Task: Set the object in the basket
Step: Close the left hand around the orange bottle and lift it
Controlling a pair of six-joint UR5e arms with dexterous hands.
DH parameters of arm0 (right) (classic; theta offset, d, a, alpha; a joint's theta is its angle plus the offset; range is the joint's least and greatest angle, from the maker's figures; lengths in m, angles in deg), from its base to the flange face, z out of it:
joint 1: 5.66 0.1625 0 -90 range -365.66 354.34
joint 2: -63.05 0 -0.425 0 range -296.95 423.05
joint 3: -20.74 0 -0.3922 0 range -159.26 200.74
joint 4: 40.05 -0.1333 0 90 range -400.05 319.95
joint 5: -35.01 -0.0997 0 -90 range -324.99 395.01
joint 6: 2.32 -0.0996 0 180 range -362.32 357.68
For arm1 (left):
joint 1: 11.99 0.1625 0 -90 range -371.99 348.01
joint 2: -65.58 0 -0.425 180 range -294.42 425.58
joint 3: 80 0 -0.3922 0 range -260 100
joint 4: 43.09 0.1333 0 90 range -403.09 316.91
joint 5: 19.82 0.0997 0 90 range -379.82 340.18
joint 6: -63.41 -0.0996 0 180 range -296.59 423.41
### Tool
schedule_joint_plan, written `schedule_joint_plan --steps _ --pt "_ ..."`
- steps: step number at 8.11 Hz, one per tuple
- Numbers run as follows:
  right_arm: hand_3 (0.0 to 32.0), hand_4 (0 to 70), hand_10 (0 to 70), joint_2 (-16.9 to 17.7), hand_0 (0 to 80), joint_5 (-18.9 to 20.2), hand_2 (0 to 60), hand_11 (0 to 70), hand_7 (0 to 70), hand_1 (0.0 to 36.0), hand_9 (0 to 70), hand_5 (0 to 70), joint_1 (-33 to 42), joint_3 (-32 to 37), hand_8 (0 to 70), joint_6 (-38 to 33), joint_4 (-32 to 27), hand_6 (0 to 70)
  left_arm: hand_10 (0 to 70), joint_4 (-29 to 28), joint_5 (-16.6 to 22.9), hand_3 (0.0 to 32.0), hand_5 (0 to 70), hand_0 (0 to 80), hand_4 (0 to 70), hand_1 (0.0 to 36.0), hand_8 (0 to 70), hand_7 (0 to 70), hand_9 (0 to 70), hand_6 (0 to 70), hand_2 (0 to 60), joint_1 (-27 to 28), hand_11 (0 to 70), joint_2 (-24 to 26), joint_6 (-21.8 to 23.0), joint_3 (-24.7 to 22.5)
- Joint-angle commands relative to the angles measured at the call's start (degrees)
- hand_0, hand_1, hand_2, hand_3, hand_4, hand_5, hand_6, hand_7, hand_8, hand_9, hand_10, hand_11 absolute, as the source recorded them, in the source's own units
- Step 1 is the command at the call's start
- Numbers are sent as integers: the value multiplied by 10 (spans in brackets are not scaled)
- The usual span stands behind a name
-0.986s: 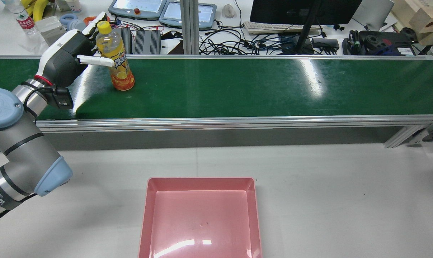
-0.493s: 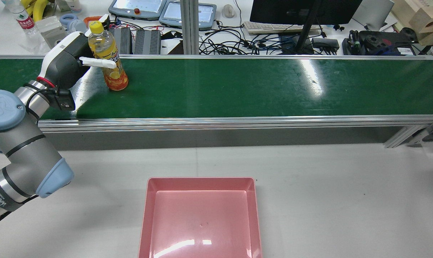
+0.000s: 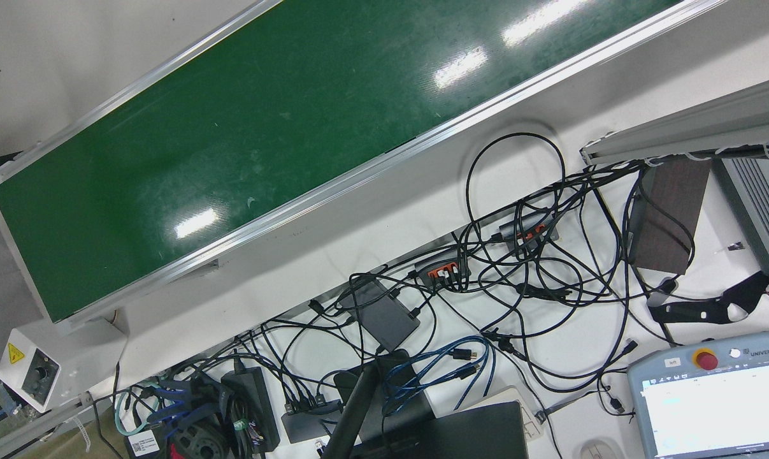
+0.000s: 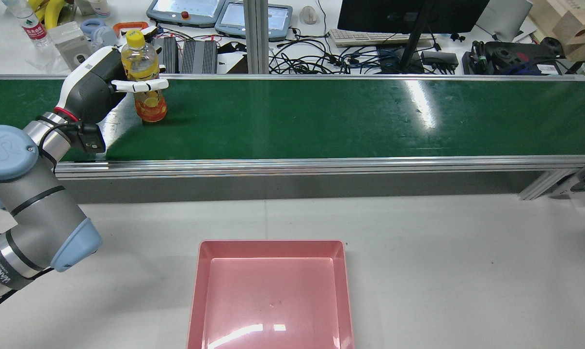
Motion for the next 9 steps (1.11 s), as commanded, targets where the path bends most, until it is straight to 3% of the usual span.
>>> schedule_joint_plan --steps 1,4,5,7,9 --pt "0 0 0 0 0 0 0 0 0 0 0 0 0 0 0 0 0 0 611 67 -1 0 639 469 339 247 562 647 700 449 600 0 700 15 0 -37" --pt "0 0 0 1 0 0 0 0 0 0 0 0 0 0 0 0 0 0 611 99 7 0 656 436 341 247 589 688 700 492 600 2 700 31 -3 -85" --pt "0 0 0 0 0 0 0 0 0 0 0 0 0 0 0 0 0 0 602 100 24 0 651 431 338 246 581 687 700 495 600 5 700 34 -3 -91" --pt "0 0 0 1 0 0 0 0 0 0 0 0 0 0 0 0 0 0 609 99 98 0 624 435 323 246 566 674 700 484 600 42 700 44 -9 -97" --pt "0 0 0 1 0 0 0 0 0 0 0 0 0 0 0 0 0 0 613 118 116 0 641 419 358 233 574 700 700 528 600 89 700 48 -22 -122"
